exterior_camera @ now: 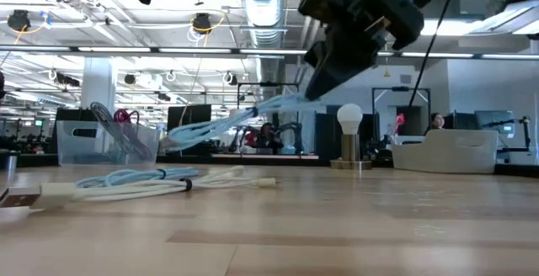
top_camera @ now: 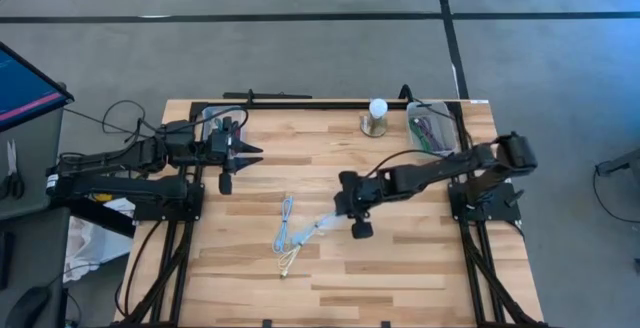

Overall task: Pick & Place USB Port
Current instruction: Put the right blue charger cable into the gray bin

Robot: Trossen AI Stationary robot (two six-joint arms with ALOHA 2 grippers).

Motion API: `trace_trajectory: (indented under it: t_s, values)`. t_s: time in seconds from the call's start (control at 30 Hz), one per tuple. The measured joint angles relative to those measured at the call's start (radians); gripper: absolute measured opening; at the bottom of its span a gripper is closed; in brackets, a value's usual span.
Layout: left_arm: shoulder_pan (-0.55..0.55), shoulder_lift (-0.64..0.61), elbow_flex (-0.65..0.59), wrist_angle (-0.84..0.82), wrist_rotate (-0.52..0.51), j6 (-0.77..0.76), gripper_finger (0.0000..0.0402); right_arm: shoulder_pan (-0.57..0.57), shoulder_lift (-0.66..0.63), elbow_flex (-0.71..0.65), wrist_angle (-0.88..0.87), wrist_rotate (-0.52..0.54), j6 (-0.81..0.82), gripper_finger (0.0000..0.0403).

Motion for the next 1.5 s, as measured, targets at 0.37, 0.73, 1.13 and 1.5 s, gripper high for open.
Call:
trace_trajectory:
  t_s: [0.37,0.73,1.13,1.5]
  values:
    - [0.0,0.0,0.0,0.0,0.0,0.0,0.009,-0.012,-0.266,0.0,-0.216,0.272,0.029,0.0005]
    - [0.0,0.0,0.0,0.0,0.0,0.001,0.009,0.035,-0.544,0.001,-0.418,0.474,0.137,0.0005]
    - [0.0,0.0,0.0,0.0,0.0,0.004,0.009,0.079,-0.793,0.002,-0.684,0.79,0.357,0.0004]
    - [0.0,0.0,0.0,0.0,0.0,0.004,0.009,0.008,-0.857,0.002,-1.119,0.866,0.729,0.0004]
